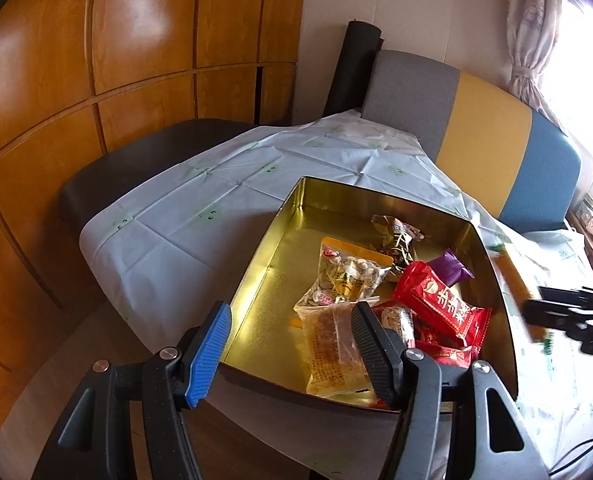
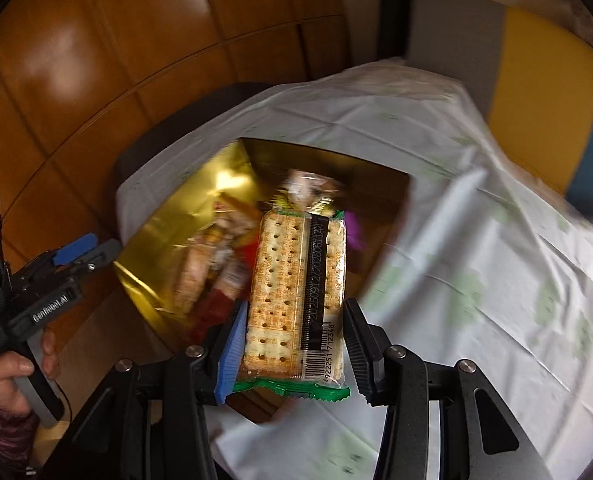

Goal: Organize snacks
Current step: 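Carry the cracker pack into the gold tin and release it with the right gripper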

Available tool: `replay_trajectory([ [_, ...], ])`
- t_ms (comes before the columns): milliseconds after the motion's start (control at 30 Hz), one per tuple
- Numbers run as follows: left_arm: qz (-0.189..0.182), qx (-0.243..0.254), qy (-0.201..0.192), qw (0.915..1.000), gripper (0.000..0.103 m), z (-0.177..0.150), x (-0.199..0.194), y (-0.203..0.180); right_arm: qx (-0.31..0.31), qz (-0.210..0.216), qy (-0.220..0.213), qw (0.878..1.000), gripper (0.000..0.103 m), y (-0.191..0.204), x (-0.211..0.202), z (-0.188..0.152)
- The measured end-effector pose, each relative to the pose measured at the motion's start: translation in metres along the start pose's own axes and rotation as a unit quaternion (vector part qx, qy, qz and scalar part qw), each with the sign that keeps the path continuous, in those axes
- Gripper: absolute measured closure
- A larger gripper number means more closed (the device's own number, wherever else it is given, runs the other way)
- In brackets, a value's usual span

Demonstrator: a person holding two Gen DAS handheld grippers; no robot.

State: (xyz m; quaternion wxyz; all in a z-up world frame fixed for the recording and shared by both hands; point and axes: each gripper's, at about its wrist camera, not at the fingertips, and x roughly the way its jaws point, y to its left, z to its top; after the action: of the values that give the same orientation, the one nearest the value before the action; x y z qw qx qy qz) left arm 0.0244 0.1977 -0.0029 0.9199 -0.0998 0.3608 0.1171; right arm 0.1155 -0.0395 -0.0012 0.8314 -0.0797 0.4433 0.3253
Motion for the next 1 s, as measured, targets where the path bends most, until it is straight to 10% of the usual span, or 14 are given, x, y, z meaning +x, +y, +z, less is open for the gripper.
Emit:
replay_trajectory([
  [467, -0.005, -0.019, 0.012, 0.9997, 0.040, -0.006, 0.010, 0.015, 0.033, -0.006, 0.073, 0.997, 0.054, 0.036, 0.097, 0.034],
  [833, -0.005, -0.016, 0.010, 0.9998, 0.040, -0.008, 0.009, 0.011, 0.025, 0.009, 0.039, 0.999, 0.051, 0.037, 0.071, 0.020],
  [1000, -0.005, -0.010, 0.012, 0.9999, 0.040, -0.009, 0.009, 0.006, -0.001, 0.002, 0.041, 0.999, 0.077, 0.046, 0.067, 0.008],
])
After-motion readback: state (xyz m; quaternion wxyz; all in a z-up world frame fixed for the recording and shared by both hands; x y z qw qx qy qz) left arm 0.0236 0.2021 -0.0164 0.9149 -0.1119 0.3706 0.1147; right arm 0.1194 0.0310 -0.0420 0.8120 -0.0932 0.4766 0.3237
